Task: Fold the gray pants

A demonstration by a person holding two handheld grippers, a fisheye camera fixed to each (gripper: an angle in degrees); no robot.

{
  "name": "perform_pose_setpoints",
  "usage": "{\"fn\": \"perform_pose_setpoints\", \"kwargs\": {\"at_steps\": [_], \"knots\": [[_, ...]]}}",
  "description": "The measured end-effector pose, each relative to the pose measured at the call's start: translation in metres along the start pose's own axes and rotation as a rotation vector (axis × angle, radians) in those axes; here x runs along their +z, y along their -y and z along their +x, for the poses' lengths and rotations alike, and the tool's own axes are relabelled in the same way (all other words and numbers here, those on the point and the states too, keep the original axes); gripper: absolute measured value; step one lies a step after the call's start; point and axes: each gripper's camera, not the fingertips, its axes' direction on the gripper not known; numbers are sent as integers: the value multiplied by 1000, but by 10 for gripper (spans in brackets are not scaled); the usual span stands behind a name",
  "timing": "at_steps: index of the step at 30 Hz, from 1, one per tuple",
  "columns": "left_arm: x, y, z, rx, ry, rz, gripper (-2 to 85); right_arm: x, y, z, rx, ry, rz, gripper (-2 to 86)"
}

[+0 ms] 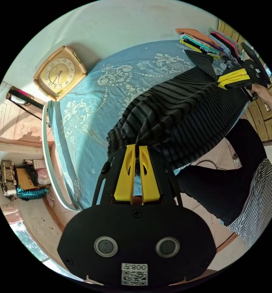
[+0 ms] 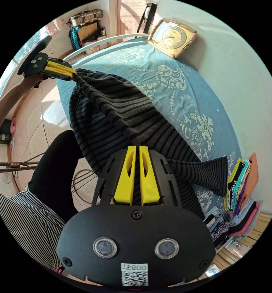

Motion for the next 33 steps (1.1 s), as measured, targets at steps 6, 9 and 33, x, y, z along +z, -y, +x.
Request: {"fn": "perform_pose_setpoints", "kwargs": {"at_steps": [6, 9, 33], "knots": [[19, -26, 13, 35, 10, -16, 23, 31, -15, -23, -3, 24, -17, 14], [27, -36, 16, 67, 26, -26, 24, 43, -19, -30, -17, 32, -20, 14], [131, -98, -28, 97, -35, -76, 26, 157, -41, -62, -79, 177, -49, 16]]}}
